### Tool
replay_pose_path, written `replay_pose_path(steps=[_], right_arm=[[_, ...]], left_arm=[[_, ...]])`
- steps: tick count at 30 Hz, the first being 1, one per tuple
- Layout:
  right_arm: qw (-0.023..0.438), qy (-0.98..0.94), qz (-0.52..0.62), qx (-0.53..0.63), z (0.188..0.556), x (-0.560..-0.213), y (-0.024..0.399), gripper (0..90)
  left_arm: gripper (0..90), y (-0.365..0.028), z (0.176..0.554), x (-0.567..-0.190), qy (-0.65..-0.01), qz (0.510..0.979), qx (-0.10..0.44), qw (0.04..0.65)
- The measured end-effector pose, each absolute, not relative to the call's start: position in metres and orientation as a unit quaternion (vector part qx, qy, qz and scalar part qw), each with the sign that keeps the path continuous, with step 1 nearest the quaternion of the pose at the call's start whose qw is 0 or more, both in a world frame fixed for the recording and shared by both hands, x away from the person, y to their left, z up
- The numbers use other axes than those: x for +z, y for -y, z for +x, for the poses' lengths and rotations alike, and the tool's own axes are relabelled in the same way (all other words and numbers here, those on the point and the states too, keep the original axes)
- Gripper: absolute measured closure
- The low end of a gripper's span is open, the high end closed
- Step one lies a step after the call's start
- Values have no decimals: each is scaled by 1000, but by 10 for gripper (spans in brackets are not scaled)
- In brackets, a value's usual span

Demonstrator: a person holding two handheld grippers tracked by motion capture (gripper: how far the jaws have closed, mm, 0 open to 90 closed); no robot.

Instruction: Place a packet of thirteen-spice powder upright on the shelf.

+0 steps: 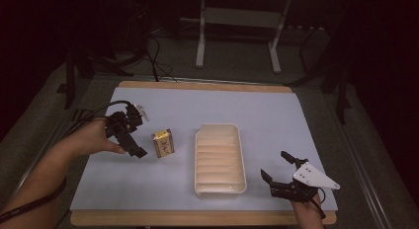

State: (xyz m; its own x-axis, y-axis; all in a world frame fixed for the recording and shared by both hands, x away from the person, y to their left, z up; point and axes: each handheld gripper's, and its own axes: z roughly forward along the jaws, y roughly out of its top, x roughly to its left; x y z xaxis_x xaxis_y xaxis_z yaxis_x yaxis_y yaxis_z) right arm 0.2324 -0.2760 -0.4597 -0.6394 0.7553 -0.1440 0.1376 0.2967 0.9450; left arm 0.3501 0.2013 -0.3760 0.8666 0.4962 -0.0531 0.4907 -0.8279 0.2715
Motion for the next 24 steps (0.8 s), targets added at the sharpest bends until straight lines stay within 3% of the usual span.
replay_pose_path(steps=[16, 24], right_arm=[[298, -749, 295, 513, 232, -460, 275, 127], [293, -751, 294, 513, 232, -460, 275, 127]], left_arm=[[155, -185, 361, -380, -212, 961, 45, 169], [325, -175, 371, -389, -195, 963, 56, 179]])
